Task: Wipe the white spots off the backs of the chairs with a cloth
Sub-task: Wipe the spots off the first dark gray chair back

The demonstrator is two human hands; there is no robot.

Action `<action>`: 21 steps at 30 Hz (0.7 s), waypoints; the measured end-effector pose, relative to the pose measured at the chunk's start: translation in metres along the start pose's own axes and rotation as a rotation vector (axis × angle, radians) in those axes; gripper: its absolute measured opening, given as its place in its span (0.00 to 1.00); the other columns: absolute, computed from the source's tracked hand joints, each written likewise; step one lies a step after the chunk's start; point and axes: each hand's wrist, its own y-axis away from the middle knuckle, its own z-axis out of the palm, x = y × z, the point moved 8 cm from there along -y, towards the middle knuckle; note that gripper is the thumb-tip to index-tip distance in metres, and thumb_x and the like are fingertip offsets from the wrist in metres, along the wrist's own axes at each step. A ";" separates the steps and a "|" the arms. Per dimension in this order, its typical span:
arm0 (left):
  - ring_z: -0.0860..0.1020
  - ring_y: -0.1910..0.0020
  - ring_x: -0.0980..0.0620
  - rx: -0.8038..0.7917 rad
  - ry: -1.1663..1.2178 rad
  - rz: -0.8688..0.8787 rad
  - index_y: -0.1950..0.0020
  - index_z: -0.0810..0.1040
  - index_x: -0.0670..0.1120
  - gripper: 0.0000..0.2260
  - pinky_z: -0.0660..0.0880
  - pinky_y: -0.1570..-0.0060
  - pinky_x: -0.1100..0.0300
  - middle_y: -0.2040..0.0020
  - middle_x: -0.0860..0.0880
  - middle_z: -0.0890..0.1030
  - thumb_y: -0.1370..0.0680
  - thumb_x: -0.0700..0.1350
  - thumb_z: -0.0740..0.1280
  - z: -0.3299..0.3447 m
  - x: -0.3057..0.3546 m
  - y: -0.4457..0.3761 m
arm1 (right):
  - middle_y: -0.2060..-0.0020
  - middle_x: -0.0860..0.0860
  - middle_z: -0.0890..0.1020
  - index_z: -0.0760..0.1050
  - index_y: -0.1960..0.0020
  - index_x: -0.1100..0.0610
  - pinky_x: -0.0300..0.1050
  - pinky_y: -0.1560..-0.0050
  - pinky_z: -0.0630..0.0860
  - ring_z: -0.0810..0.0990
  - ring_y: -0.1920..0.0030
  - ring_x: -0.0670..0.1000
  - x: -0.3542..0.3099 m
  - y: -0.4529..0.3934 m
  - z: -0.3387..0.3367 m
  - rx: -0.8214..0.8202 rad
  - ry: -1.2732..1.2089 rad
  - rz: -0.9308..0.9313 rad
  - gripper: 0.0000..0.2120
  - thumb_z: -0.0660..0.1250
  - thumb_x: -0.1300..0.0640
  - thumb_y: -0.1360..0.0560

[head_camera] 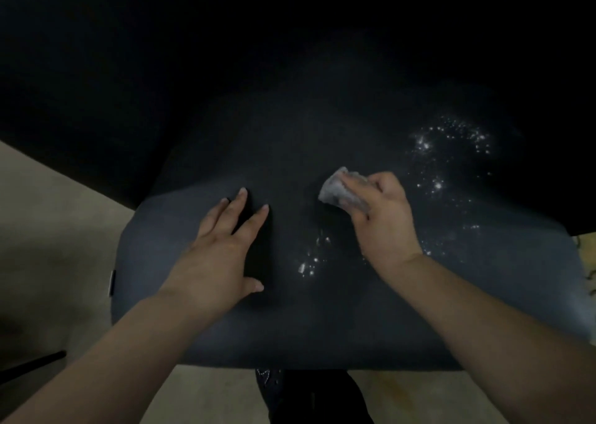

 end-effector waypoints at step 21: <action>0.38 0.24 0.54 0.042 0.021 0.009 0.22 0.45 0.58 0.50 0.43 0.29 0.63 0.23 0.57 0.35 0.33 0.55 0.76 0.002 0.005 0.013 | 0.57 0.58 0.75 0.82 0.44 0.57 0.48 0.54 0.75 0.76 0.56 0.59 -0.022 0.064 0.009 -0.195 -0.018 -0.190 0.16 0.70 0.69 0.29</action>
